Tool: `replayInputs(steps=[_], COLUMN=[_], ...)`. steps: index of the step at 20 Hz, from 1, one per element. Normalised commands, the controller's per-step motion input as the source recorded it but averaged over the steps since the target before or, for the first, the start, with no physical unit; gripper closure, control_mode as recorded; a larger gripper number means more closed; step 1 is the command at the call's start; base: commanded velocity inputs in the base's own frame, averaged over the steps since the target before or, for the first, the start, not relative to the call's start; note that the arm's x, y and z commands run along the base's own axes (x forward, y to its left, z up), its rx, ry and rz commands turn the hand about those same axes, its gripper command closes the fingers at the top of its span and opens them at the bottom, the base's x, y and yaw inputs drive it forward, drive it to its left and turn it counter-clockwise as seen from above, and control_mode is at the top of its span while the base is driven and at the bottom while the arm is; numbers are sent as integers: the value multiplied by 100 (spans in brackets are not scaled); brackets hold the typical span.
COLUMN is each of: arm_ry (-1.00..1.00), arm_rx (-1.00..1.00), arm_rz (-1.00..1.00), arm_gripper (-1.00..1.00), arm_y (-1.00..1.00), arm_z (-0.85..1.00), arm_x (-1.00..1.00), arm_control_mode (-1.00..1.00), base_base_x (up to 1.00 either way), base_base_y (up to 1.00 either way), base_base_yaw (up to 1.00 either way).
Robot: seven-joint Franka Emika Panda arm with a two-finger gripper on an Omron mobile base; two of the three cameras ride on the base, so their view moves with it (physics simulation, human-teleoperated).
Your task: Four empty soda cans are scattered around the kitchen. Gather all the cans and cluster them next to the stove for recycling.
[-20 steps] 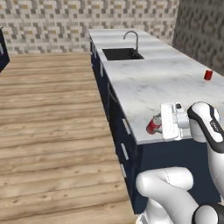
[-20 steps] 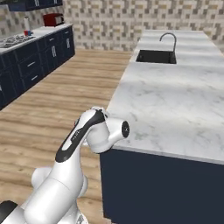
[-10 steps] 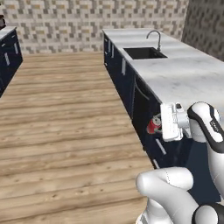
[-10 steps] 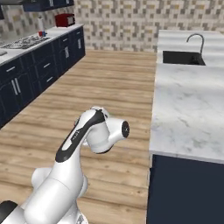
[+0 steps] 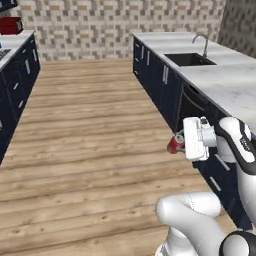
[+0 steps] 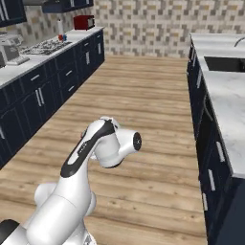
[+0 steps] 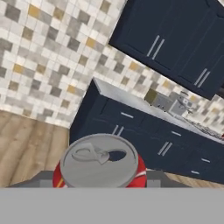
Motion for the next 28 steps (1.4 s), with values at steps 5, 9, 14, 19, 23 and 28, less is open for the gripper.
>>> replayInputs(steps=[5,9,14,19,23,28], arm_ry=[0,0,0,0,0,0], arm_rx=[0,0,0,0,0,0], arm_rz=[0,0,0,0,0,0], arm_gripper=[100,100,100,100,100,100], arm_y=[0,0,0,0,0,0], arm_z=[0,0,0,0,0,0], arm_x=[0,0,0,0,0,0], arm_control_mode=[100,100,100,100,100,100], base_base_x=[17,79,100,100,100,100], base_base_y=[94,49,36,39,44,41], base_base_yaw=[-2,-1,0,0,-1,-1])
